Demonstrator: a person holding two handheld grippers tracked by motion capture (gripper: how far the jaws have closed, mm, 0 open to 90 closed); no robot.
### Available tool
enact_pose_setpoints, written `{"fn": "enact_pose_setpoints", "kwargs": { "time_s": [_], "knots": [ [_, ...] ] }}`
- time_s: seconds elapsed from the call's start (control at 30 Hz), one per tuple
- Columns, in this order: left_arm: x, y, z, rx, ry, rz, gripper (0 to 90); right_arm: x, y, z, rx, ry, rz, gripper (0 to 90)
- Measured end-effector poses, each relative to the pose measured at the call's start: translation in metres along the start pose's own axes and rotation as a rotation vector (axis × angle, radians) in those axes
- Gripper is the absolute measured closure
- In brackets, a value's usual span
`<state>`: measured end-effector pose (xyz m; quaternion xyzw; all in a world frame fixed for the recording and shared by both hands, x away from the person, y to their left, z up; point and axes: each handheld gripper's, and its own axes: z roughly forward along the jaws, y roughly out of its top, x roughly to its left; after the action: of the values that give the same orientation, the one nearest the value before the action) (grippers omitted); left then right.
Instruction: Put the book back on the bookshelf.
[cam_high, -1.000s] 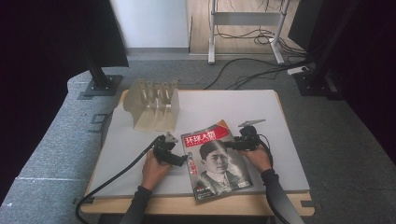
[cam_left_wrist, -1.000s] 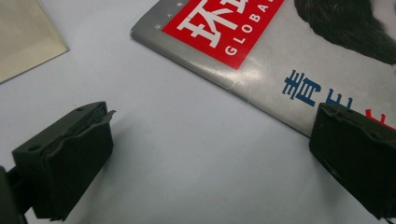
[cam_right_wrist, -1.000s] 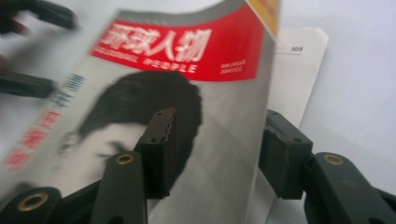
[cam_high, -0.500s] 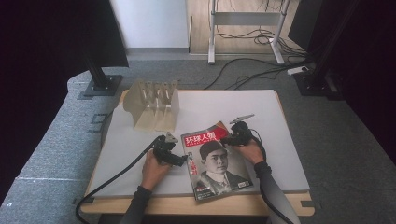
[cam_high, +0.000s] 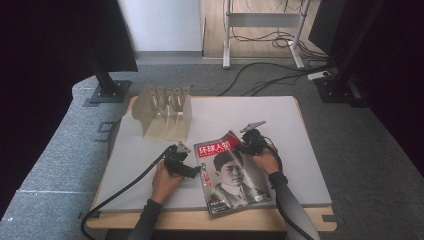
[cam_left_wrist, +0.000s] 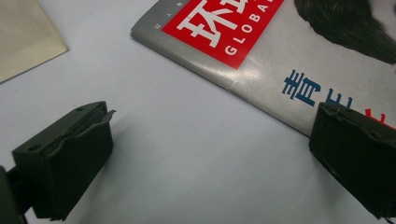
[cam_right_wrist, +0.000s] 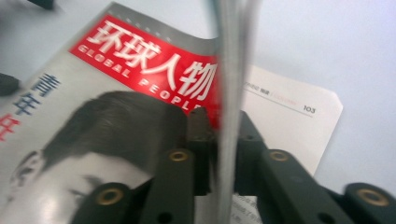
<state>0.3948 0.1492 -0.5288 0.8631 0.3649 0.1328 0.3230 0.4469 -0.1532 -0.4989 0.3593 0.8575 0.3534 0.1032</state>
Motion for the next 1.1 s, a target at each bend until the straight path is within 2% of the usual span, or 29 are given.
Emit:
{"fn": "enact_pose_setpoints", "kwargs": {
  "time_s": [0.1, 0.2, 0.23, 0.5, 0.57, 0.67, 0.73, 0.87, 0.9, 0.97, 1.1],
  "knots": [
    [0.0, 0.0, 0.0, 0.0, 0.0, 0.0, 0.0, 0.008, 0.0, -0.011, -0.031, -0.002, -0.014, 84.4],
    [0.0, 0.0, 0.0, -0.001, 0.0, 0.0, 0.0, 0.02, 0.003, -0.023, -0.05, -0.022, -0.067, 85.0],
    [0.0, 0.0, 0.0, -0.002, 0.0, -0.002, 0.0, 0.029, 0.007, -0.03, -0.055, -0.038, -0.102, 85.2],
    [0.001, 0.0, 0.0, 0.001, -0.005, -0.002, 0.0, 0.047, 0.017, -0.047, -0.081, -0.041, -0.161, 85.5],
    [0.003, 0.0, -0.001, 0.006, -0.02, 0.001, 0.0, 0.05, 0.019, -0.052, -0.092, -0.04, -0.175, 85.6],
    [0.006, 0.005, -0.003, 0.016, -0.055, -0.032, 0.0, 0.053, 0.021, -0.061, -0.117, -0.039, -0.186, 85.6],
    [0.007, 0.008, -0.007, 0.001, -0.077, -0.026, 0.0, 0.053, 0.022, -0.063, -0.121, -0.036, -0.191, 85.6],
    [0.004, 0.018, -0.015, -0.046, -0.18, -0.03, 1.8, 0.053, 0.023, -0.075, -0.148, -0.028, -0.189, 85.6],
    [0.003, 0.02, -0.014, -0.039, -0.194, -0.026, 1.4, 0.053, 0.023, -0.077, -0.153, -0.025, -0.191, 85.6],
    [-0.001, 0.023, -0.012, -0.016, -0.196, 0.002, 1.3, 0.055, 0.024, -0.082, -0.162, -0.026, -0.2, 85.6],
    [-0.007, 0.027, -0.005, -0.001, -0.248, 0.027, 1.6, 0.058, 0.026, -0.089, -0.179, -0.022, -0.213, 85.6]
  ]
}}
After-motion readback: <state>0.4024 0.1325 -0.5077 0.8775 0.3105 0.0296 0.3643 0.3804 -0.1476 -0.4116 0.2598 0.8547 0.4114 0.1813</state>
